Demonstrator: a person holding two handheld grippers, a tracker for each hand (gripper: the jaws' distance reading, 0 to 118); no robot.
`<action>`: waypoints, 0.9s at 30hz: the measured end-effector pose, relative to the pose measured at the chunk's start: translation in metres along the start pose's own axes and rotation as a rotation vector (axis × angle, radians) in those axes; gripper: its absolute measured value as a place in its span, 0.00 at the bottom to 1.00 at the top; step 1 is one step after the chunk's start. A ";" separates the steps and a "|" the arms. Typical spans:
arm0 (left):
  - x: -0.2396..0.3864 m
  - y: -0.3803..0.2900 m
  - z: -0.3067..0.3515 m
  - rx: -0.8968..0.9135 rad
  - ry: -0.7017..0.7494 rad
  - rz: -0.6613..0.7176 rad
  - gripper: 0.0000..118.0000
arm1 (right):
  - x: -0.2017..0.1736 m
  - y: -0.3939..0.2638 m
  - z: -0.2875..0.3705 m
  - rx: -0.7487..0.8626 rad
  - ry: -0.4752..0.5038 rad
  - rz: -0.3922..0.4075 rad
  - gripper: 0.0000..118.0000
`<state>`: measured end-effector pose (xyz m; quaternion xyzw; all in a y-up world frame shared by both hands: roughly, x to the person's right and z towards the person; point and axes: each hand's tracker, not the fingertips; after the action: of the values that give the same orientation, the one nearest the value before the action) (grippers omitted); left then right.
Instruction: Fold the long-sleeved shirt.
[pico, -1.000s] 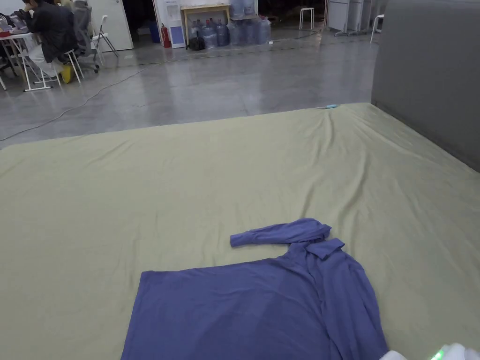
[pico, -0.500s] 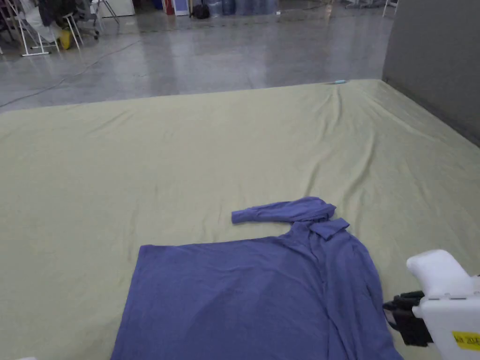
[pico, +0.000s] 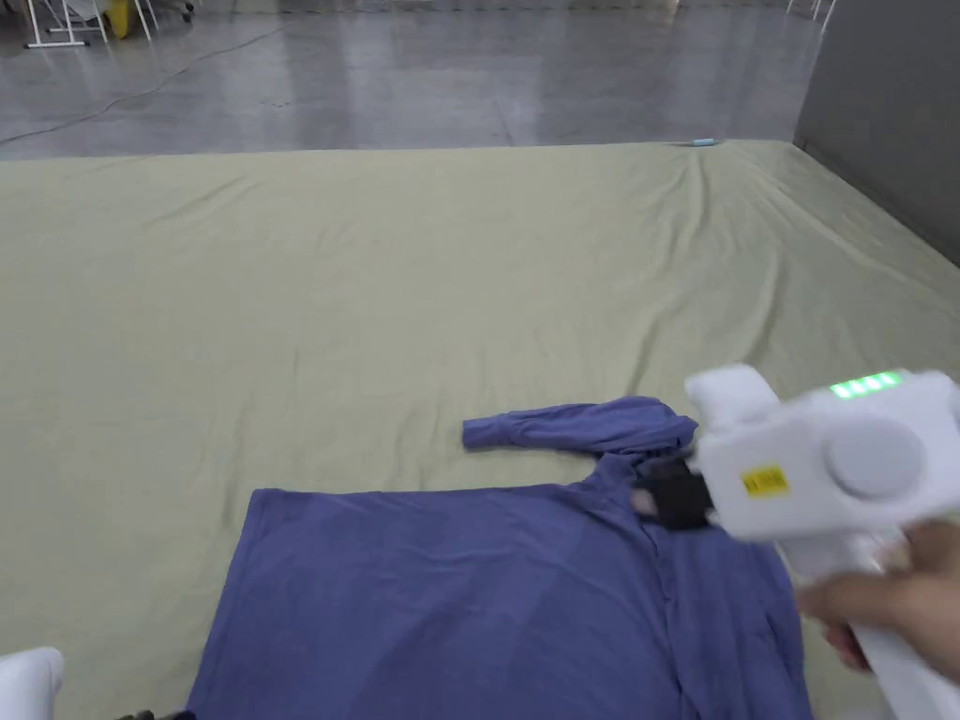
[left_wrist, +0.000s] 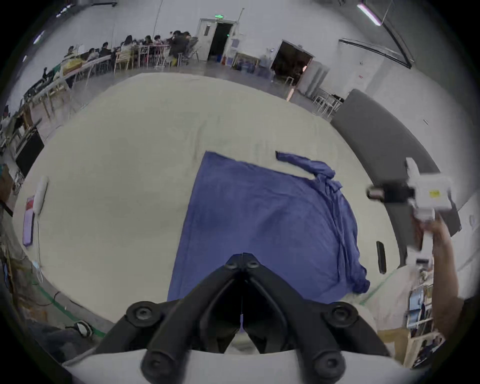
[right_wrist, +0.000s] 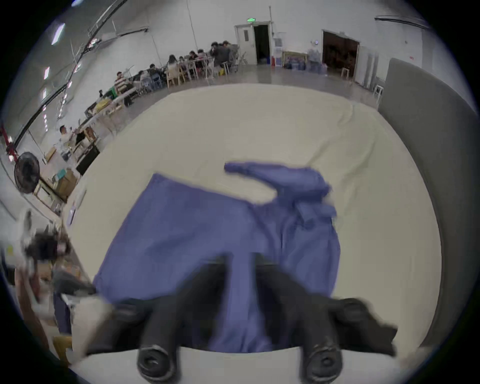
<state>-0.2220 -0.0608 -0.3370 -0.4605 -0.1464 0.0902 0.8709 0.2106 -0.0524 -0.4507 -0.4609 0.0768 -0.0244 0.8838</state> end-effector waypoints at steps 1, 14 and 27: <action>0.003 0.006 -0.003 0.010 0.010 -0.007 0.00 | 0.004 0.028 -0.028 -0.006 0.006 -0.007 0.84; -0.003 0.020 -0.036 -0.053 0.052 -0.029 0.00 | -0.007 0.121 -0.278 -0.377 -0.183 -0.066 0.73; -0.002 0.001 -0.028 -0.067 -0.007 -0.009 0.00 | 0.048 0.147 -0.106 -0.106 -0.106 -0.171 0.05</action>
<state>-0.2144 -0.0830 -0.3532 -0.4882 -0.1544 0.0829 0.8550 0.2371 -0.0596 -0.6368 -0.5127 -0.0086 -0.0713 0.8556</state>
